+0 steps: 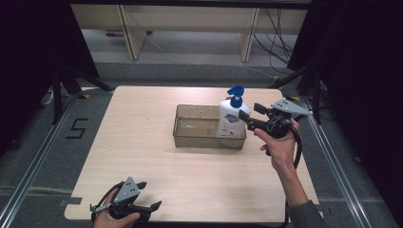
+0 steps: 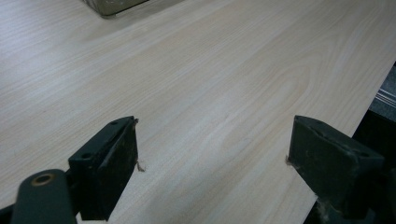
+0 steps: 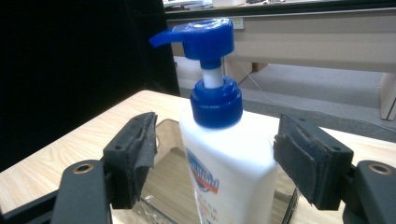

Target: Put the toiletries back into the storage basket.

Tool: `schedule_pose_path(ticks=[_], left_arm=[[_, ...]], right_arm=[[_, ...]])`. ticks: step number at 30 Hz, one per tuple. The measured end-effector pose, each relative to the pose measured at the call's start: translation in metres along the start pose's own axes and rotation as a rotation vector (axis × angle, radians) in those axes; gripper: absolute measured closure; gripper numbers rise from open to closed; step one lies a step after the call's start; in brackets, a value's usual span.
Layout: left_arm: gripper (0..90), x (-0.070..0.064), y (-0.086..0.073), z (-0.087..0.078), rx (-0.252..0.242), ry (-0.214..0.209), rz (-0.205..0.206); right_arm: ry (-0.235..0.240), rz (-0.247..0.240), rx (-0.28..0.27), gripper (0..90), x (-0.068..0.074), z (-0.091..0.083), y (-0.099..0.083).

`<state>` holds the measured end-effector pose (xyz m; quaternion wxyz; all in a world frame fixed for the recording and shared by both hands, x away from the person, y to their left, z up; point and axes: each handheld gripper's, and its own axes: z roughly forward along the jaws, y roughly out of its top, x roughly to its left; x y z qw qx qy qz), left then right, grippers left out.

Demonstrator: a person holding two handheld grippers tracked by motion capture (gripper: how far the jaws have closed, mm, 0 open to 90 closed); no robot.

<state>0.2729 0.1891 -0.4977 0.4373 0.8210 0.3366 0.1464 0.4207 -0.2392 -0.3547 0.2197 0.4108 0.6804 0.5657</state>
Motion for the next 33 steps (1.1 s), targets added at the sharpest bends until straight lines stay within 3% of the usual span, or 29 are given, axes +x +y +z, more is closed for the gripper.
schedule_pose_path(ticks=[1,6,21,23,28,29,33], left_arm=[[15.4,0.000,0.001,-0.001,0.017,0.005,0.003],[15.4,0.000,0.000,0.000,0.001,-0.008,-0.007],[15.4,-0.001,0.000,-0.001,0.001,-0.005,-0.003],[15.4,-0.001,0.000,-0.001,-0.007,-0.007,-0.008],[15.4,-0.001,0.000,-0.001,-0.015,-0.008,0.005],[15.4,-0.001,0.001,-0.002,-0.002,-0.015,0.007],[15.4,-0.001,0.001,-0.001,-0.007,-0.011,0.005]], right_arm=[[-0.003,-0.007,0.000,29.8,0.000,-0.001,-0.001],[-0.003,0.017,0.005,29.8,0.002,-0.004,-0.008],[0.033,0.006,-0.002,27.1,0.010,-0.011,-0.019],[0.038,0.027,0.002,26.3,0.013,-0.013,-0.019],[0.034,-0.003,0.003,25.2,0.011,-0.013,-0.020],[0.046,0.019,0.018,25.0,0.012,-0.013,-0.021],[0.048,0.013,0.011,24.5,0.014,-0.012,-0.024]])
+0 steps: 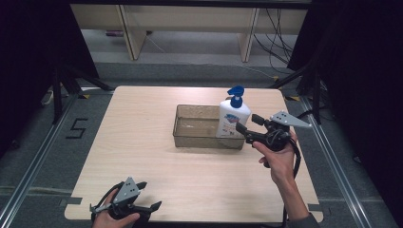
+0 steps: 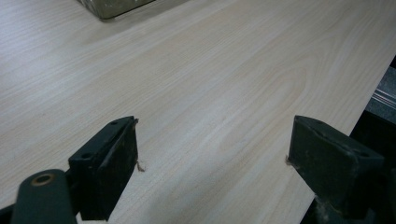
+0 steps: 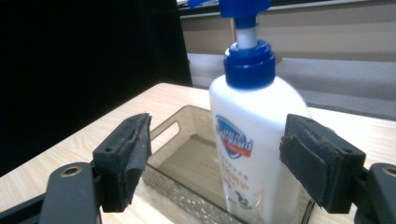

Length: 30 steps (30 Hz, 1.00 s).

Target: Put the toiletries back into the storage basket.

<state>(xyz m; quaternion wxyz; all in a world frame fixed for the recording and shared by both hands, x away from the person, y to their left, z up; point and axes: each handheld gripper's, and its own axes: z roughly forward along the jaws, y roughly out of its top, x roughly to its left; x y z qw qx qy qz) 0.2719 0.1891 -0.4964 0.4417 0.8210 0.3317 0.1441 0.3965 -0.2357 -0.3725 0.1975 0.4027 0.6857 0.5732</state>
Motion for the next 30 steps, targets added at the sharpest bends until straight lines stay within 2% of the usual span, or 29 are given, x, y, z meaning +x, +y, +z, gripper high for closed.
schedule_pose_path(ticks=[2,5,7,14,18,20,21,22,27,30], left_arm=[[15.4,0.000,0.000,-0.001,0.006,-0.005,0.003],[15.4,0.000,0.000,0.000,-0.003,-0.004,-0.001],[15.4,0.000,0.000,0.000,0.001,-0.006,0.001],[15.4,0.000,0.000,0.000,0.003,-0.006,0.000],[15.4,0.000,0.000,0.000,0.002,-0.006,0.000],[15.4,0.000,0.000,0.000,-0.001,-0.005,0.000],[15.4,0.000,0.000,0.000,-0.001,-0.005,0.000],[15.4,0.000,0.000,0.000,-0.001,-0.005,0.000],[15.4,0.000,0.000,0.000,0.000,-0.001,-0.001],[15.4,0.000,0.000,-0.001,-0.003,0.000,-0.002]], right_arm=[[0.006,0.014,0.008,23.8,0.001,0.000,-0.002],[0.008,0.006,0.017,23.1,0.002,0.002,-0.007],[0.012,0.024,0.029,23.1,0.003,0.002,-0.009],[0.028,0.003,0.031,23.0,0.006,0.000,-0.013],[0.039,0.023,0.039,22.8,0.010,0.000,-0.014],[0.045,-0.002,0.041,22.7,0.010,0.001,-0.017],[0.045,-0.002,0.041,22.7,0.010,0.001,-0.017],[0.047,0.027,0.052,22.5,0.013,-0.001,-0.018],[0.062,0.013,0.044,22.2,0.014,0.000,-0.021],[0.050,0.012,0.041,22.5,0.015,-0.001,-0.025]])
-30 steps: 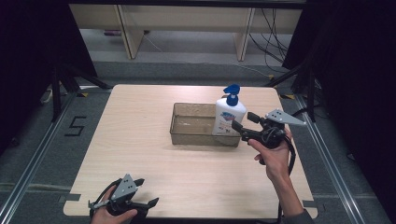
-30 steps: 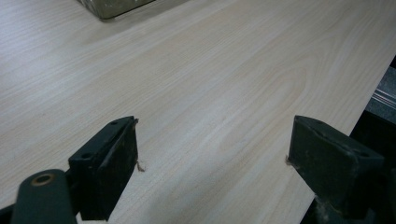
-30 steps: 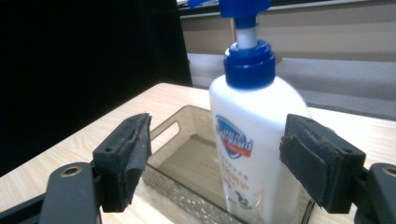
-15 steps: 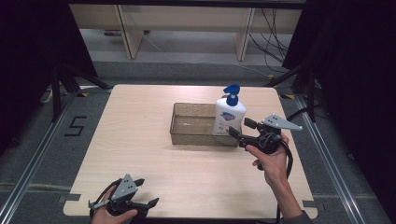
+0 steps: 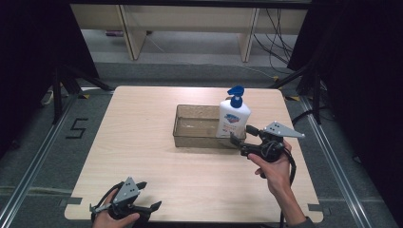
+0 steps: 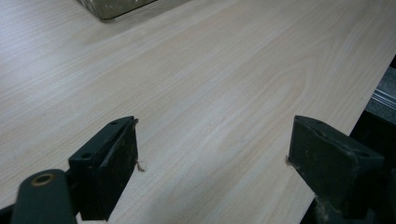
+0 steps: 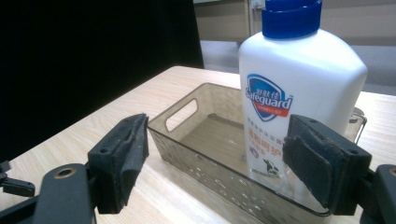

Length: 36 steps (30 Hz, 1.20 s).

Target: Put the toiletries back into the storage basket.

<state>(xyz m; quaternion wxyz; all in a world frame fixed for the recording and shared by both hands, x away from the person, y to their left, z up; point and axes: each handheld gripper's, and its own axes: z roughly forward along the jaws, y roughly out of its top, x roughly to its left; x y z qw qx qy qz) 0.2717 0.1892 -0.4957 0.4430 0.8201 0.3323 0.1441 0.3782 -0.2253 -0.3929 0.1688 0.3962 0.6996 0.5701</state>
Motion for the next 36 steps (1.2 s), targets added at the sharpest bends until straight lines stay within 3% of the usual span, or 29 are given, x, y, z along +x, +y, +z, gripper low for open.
schedule_pose_path(ticks=[2,4,5,6,7,8,9,10,17,18,21,23,24,27,30,34,36], left_arm=[[15.4,0.000,0.000,0.000,0.000,0.000,0.000],[15.4,0.000,0.000,0.000,0.002,-0.004,0.002],[15.4,0.000,0.000,0.000,0.001,-0.004,0.002],[15.4,0.000,0.000,0.000,0.001,-0.004,0.002],[15.4,0.000,0.000,0.000,0.002,-0.001,0.001],[15.4,0.000,0.000,0.000,0.001,0.000,0.000],[15.4,0.000,0.000,0.000,0.004,0.000,0.000],[15.4,0.000,0.000,0.000,0.004,0.000,0.000],[15.4,0.000,0.000,0.001,0.002,-0.001,-0.001],[15.4,0.000,-0.001,0.001,0.001,0.003,0.000],[15.4,0.000,-0.001,0.001,-0.004,0.004,0.000],[15.4,0.000,-0.001,0.001,-0.002,0.009,0.008],[15.4,0.001,0.000,0.000,0.008,0.006,0.025],[15.4,0.001,0.000,0.000,0.016,-0.001,0.018],[15.4,0.001,0.000,0.000,0.018,0.002,0.018],[15.4,0.001,0.000,0.000,0.017,0.002,0.018],[15.4,0.001,0.000,0.000,0.017,0.002,0.018]], right_arm=[[-0.002,-0.013,0.005,22.4,-0.001,0.000,-0.001],[0.002,0.010,0.019,22.2,0.001,-0.001,-0.005],[0.006,-0.012,0.013,22.2,0.000,-0.001,-0.006],[0.008,0.026,0.027,22.2,0.002,-0.002,-0.007],[0.008,0.026,0.027,22.2,0.002,-0.002,-0.007],[0.011,-0.008,0.021,22.2,0.000,-0.001,-0.008],[0.012,-0.011,0.024,22.4,0.001,-0.002,-0.011],[0.009,0.007,0.027,22.5,0.002,-0.002,-0.012],[0.013,-0.003,0.034,22.2,0.000,-0.002,-0.018],[0.013,0.027,0.042,21.9,0.003,-0.002,-0.021],[0.013,-0.013,0.036,21.7,0.001,-0.001,-0.022],[0.039,0.010,0.047,21.5,0.002,-0.001,-0.025],[0.028,-0.017,0.045,21.4,0.001,-0.001,-0.025],[0.042,0.025,0.060,20.4,0.006,0.001,-0.029],[0.038,-0.015,0.057,19.5,0.004,0.002,-0.031],[0.062,0.018,0.076,19.2,0.008,0.004,-0.035],[0.067,-0.005,0.068,18.9,0.008,0.005,-0.037]])
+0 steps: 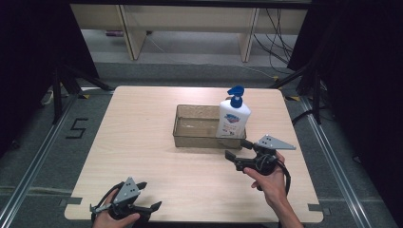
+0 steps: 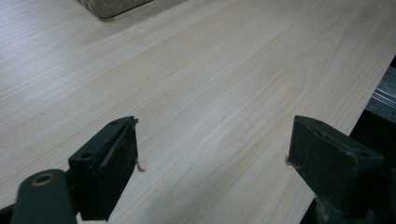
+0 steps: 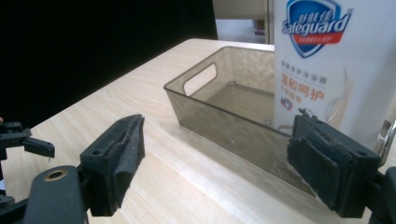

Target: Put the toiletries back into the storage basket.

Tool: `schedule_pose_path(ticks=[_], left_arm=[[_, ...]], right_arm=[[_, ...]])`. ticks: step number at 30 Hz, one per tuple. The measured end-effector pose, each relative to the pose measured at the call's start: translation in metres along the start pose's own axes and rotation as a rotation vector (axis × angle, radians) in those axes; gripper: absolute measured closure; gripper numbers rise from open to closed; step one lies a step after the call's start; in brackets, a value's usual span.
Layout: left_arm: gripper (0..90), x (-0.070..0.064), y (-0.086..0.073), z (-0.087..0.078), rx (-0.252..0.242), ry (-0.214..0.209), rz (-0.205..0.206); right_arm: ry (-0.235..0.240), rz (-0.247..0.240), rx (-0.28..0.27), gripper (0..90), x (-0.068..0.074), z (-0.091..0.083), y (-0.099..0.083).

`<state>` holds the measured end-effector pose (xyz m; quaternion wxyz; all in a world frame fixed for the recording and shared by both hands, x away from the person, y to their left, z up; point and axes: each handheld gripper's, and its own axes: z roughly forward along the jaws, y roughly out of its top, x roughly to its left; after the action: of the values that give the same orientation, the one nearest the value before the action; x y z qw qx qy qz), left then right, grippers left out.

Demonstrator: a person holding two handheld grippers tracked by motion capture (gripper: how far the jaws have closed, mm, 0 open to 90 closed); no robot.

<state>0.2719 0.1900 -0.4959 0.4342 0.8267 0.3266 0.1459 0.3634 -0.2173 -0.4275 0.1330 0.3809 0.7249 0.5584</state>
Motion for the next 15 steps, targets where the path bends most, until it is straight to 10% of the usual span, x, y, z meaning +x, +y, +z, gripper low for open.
schedule_pose_path(ticks=[15], left_arm=[[15.4,-0.001,0.000,0.001,-0.017,0.004,-0.018]], right_arm=[[-0.002,0.011,0.028,19.3,0.005,0.000,-0.015]])
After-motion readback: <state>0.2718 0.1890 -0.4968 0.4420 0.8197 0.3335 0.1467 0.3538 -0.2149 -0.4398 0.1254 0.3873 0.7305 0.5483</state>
